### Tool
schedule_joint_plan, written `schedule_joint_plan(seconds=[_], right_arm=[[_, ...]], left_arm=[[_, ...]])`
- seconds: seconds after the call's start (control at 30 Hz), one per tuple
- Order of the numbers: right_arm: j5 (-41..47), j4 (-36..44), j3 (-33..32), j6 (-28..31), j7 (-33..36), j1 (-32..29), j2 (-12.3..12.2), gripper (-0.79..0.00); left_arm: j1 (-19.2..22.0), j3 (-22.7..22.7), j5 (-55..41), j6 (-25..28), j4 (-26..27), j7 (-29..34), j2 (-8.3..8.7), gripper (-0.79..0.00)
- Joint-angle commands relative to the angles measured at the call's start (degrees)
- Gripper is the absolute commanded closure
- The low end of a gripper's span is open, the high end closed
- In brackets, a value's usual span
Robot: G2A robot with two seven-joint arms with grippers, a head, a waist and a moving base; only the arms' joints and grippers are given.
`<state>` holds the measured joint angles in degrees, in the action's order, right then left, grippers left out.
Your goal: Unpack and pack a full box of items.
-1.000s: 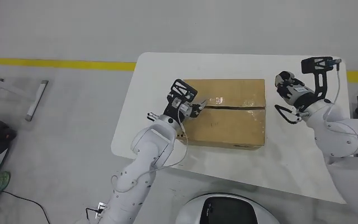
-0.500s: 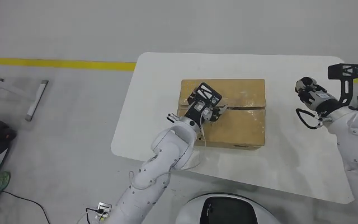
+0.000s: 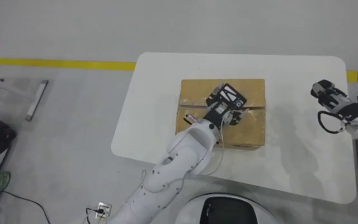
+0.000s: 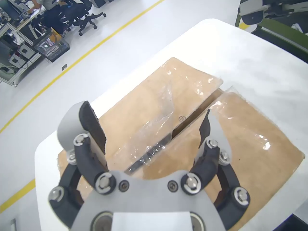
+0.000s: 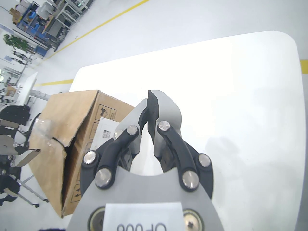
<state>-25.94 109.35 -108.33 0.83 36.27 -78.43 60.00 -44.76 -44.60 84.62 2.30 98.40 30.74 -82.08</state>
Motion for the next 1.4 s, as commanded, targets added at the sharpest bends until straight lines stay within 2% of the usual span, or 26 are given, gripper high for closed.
schedule_joint_plan(seconds=[0.0, 0.13, 0.33, 0.37, 0.4, 0.5, 0.57, 0.67, 0.7, 0.73, 0.87, 1.0, 1.17, 1.37], right_arm=[[2.29, 0.53, -0.59, 0.51, 1.79, 0.25, -0.12, 0.0], [2.68, 2.37, 0.41, 1.69, 3.06, 0.52, -0.29, 0.0], [4.18, 4.33, 5.43, 2.31, 5.33, 3.31, -0.39, 0.0], [5.17, 4.51, 6.18, 2.17, 6.23, 4.28, -0.42, 0.0], [5.9, 4.66, 6.86, 2.32, 7.3, 5.41, -0.48, -0.068], [13.15, 3.03, 8.86, 1.41, 11.66, 9.55, -0.54, -0.123], [16.57, 1.64, 10.3, 0.08, 16.01, 13.08, -0.72, -0.108], [14.65, -0.4, 13.82, -0.69, 17.03, 18.04, -0.86, -0.074], [11.5, -1.26, 15.46, -1.38, 16.31, 19.5, -0.89, -0.058], [10.17, -2.2, 17.62, -2.16, 16.01, 20.87, -0.8, 0.0], [10.18, -7.26, 24.81, -6.53, 18.04, 28.0, -0.23, 0.0], [5.99, -11.87, 32.19, -6.63, 23.16, 34.37, 0.16, 0.0], [3.34, -14.64, 36.85, -5.95, 27.1, 36.69, 0.36, 0.0], [0.45, -13.91, 36.96, -6.33, 30.67, 36.56, -0.19, 0.0]], left_arm=[[-0.91, -1.46, 0.0, -0.9, 1.89, 1.6, 0.1, -0.785], [-4.45, -6.37, 1.81, -3.72, 6.1, 4.19, 0.84, -0.785], [-12.4, -16.11, 5.08, -8.23, 13.24, 6.79, 2.28, -0.785], [-13.71, -17.6, 5.72, -8.56, 14.29, 6.95, 2.5, -0.785], [-14.96, -19.03, 6.14, -8.91, 15.29, 6.99, 2.68, -0.785], [-18.38, -22.66, 6.94, -9.57, 17.61, 7.04, 3.12, -0.785], [-20.23, -24.84, 6.79, -10.1, 18.56, 6.72, 3.3, -0.785], [-22.19, -27.18, 6.34, -10.45, 19.65, 5.96, 3.47, -0.785], [-22.63, -27.9, 6.26, -10.61, 19.85, 5.77, 3.5, -0.785], [-22.99, -28.5, 6.35, -10.61, 19.94, 5.56, 3.54, -0.785], [-23.59, -30.52, 6.23, -9.98, 19.94, 4.99, 3.66, -0.785], [-23.41, -31.92, 5.57, -9.29, 19.64, 4.59, 3.7, -0.785], [-23.1, -33.6, 4.27, -8.21, 18.6, 4.0, 3.76, -0.785], [-22.73, -34.89, 3.14, -6.8, 17.52, 3.53, 3.83, -0.785]])
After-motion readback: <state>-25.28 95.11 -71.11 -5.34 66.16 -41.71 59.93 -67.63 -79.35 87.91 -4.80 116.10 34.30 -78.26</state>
